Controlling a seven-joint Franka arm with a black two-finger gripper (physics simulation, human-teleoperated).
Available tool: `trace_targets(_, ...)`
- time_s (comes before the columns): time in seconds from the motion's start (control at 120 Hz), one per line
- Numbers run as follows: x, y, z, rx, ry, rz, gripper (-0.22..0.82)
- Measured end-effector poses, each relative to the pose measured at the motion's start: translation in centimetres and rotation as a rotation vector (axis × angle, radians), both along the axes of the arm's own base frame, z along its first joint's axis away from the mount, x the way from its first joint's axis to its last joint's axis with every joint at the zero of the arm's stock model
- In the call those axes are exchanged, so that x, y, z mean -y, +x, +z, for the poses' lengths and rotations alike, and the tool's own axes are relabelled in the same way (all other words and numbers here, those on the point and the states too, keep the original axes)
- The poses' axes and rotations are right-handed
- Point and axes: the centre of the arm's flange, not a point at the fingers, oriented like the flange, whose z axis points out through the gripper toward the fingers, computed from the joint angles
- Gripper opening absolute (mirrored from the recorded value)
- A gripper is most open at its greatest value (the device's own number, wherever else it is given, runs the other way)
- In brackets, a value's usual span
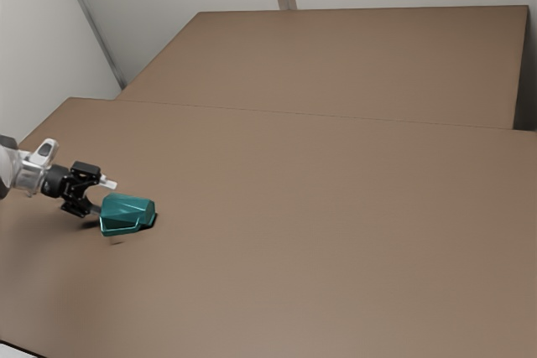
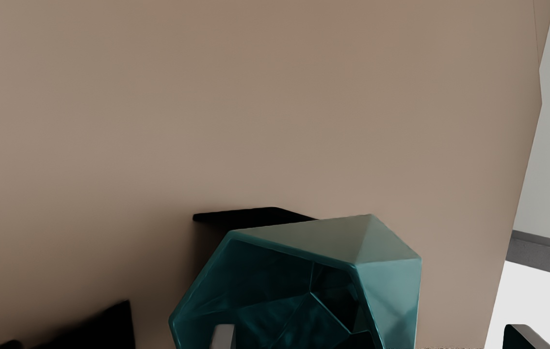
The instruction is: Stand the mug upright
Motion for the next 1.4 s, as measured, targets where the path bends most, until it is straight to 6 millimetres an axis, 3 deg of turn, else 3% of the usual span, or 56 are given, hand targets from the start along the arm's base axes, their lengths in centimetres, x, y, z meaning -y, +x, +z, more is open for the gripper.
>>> trace_targets(0.267, 1.8, 0.9, -0.1, 0.048, -0.032, -0.036, 0.59)
trace_targets(0.333, 1.9, 1.0, 0.0, 0.057, -0.034, -0.040, 0.50)
trace_targets(0.5, 2.0, 1.0, 0.0, 0.070, -0.037, -0.045, 0.13)
trace_targets(0.6, 2.1, 1.0, 0.0, 0.074, -0.047, -0.052, -0.01)
trace_targets(0.792, 2.7, 1.0, 0.6, 0.092, -0.079, -0.067, -0.12)
trace_targets(1.008, 3.7, 1.3, 0.9, 0.107, -0.122, -0.088, -0.16)
trace_targets(1.2, 6.6, 3.9, 6.3, 0.177, -0.079, -0.182, -0.17)
trace_targets(1.3, 9.3, 6.5, 11.3, 0.186, 0.078, -0.335, -0.17)
trace_targets(1.4, 11.7, 8.1, 12.9, 0.139, 0.274, -0.463, -0.17)
